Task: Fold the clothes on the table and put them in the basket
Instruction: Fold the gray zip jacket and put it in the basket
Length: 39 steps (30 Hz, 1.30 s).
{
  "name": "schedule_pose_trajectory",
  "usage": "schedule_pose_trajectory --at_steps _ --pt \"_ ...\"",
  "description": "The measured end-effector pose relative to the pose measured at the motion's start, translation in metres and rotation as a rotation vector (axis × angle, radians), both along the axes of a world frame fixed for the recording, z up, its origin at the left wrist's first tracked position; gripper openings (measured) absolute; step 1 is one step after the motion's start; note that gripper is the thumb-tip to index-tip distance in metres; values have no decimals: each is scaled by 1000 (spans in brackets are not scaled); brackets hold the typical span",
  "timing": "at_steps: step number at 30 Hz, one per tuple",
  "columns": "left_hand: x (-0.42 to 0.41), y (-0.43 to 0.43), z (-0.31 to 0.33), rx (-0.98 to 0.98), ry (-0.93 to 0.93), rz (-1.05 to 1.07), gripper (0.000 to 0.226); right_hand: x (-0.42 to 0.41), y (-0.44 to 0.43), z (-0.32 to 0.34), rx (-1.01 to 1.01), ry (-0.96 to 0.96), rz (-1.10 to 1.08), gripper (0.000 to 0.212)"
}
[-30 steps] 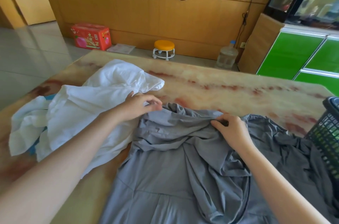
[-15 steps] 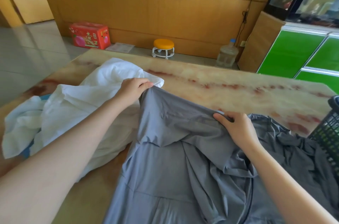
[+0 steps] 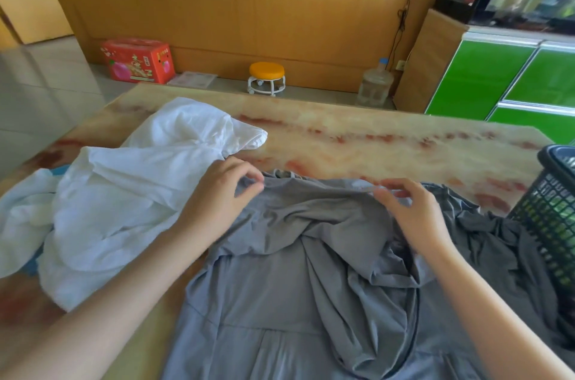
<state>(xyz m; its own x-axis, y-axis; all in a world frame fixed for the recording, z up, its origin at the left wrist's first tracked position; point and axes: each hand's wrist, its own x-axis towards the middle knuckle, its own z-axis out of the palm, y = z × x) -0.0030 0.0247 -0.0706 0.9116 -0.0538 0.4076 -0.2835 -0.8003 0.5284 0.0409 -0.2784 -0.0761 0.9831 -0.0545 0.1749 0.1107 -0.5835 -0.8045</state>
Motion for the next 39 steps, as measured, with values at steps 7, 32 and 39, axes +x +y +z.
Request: schedule_pose_trajectory --at_steps 7,32,39 --pt "-61 -5 -50 183 104 -84 35 -73 -23 -18 -349 -133 194 42" --pt "-67 -3 -53 42 34 147 24 -72 20 -43 -607 -398 147 30" --pt "-69 -4 -46 2 8 137 14 -68 -16 -15 -544 -513 -10 16"
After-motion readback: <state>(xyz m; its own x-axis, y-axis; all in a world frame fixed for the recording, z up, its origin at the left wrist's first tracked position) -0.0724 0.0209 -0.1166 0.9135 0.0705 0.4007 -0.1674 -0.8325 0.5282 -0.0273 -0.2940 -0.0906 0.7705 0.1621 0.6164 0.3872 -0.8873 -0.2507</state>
